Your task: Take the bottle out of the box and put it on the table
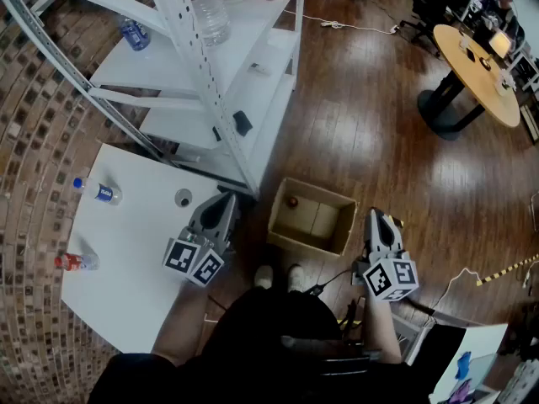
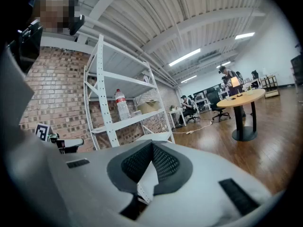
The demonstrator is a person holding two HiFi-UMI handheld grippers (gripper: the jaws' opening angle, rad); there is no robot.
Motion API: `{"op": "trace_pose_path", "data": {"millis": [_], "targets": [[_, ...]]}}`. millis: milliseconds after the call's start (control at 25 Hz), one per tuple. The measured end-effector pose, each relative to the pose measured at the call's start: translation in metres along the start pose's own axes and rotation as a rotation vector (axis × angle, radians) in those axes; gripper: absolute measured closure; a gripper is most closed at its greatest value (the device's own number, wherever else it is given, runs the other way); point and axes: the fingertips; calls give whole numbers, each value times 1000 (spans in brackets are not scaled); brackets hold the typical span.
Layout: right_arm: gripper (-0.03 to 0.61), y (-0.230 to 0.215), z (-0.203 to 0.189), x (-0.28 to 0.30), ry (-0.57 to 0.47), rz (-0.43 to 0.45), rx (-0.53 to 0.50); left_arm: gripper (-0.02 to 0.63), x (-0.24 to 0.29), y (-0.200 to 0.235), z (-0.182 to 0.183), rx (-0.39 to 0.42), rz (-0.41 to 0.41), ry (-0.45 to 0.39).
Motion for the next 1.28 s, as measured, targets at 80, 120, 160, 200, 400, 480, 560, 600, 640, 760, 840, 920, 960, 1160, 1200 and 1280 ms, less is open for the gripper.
{"op": "trace_pose_path", "data": {"millis": [80,120,160,200,400,480,560,600,640,760,840,920,960,1160,1200,1280], "targets": [[575,-4,-6,8,10,-2,-6,611,7,0,-10,-1,-9,12],[574,-6,-9,11,17,-1,-10,611,11,0,-15,0,-11,14],[574,-7,-13,15,26,1,-16,611,14,-1,-19,2,-12,12],[574,-7,-17,18,37,3,-24,611,16,-1,-24,2,-13,10],[574,-8,-45,18,96,9,-33,611,22,-7,-51,-11,-15,38],[574,-12,-57,16,125,6,-19,611,24,-10,-64,-17,-18,68],[574,-16,-70,14,153,3,-2,611,25,-11,-79,-25,-12,102],[574,-18,-76,14,166,3,6,611,25,-12,-86,-28,-9,115],[574,-20,-83,15,179,5,11,611,25,-13,-93,-31,-7,126],[574,-27,-104,19,226,20,19,611,25,-15,-112,-34,9,149],[572,-28,-119,28,251,47,22,611,26,-15,-123,-33,29,164],[572,-27,-135,36,276,77,16,611,24,-13,-135,-31,48,183],[567,-26,-144,41,291,90,8,611,22,-12,-143,-29,56,198],[540,-27,-190,60,368,131,-58,611,20,5,-186,-52,93,261],[540,-30,-200,64,382,132,-72,611,20,9,-197,-62,95,274],[541,-39,-220,72,411,131,-103,611,24,18,-222,-83,90,295]]}}
Point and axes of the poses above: the fingertips, and each gripper's own axes: x forward along the fingers, y to its left, z out of its top, and after that the axes turned 2 degrees about -z, right-handed
